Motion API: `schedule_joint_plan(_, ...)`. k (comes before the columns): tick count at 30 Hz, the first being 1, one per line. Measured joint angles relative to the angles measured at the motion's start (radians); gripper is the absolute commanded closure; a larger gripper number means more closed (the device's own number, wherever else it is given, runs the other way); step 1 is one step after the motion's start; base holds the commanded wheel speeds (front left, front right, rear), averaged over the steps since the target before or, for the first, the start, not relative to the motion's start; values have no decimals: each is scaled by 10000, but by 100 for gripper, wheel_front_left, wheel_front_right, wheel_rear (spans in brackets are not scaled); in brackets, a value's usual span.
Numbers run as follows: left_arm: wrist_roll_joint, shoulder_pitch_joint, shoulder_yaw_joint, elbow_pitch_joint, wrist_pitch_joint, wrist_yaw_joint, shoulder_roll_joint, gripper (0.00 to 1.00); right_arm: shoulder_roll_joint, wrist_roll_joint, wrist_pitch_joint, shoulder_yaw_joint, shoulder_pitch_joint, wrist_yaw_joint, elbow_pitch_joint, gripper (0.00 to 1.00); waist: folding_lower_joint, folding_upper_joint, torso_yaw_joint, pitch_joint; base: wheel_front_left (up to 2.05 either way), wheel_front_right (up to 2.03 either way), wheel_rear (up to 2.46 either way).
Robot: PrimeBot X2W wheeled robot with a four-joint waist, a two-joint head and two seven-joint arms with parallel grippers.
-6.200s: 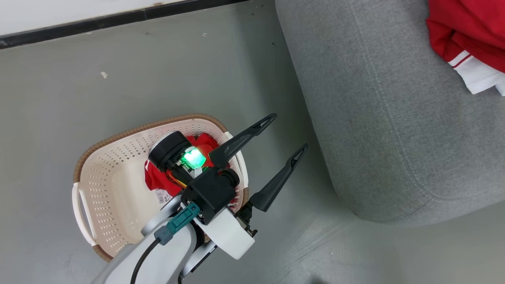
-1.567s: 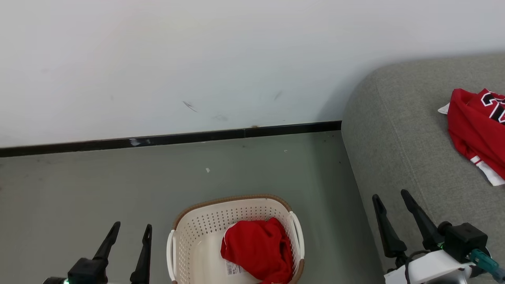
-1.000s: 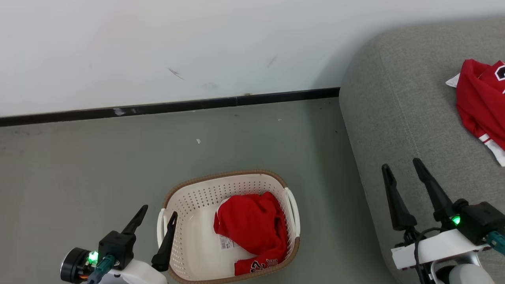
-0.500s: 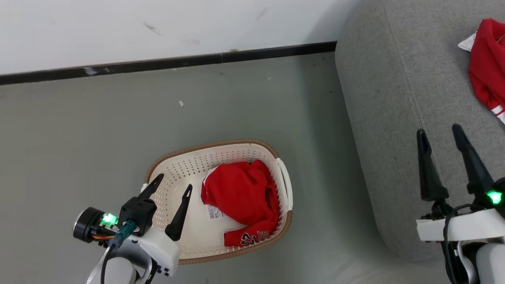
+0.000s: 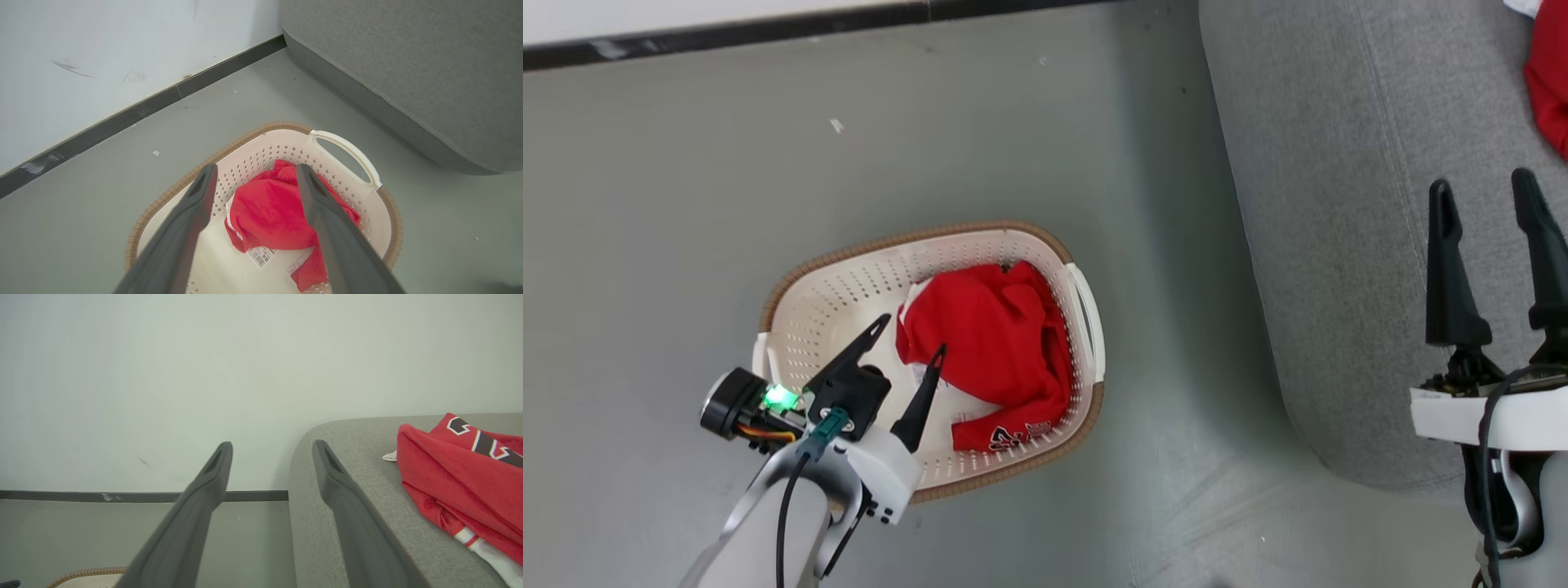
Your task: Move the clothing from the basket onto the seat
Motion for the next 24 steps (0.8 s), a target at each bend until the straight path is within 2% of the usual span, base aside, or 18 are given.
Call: schedule_joint_plan(24,155,-1881,410,1939,-13,107,63,0,-2,523,-2,159,-1728,0,-382,0,0,0,-1037,2310,0,0,0)
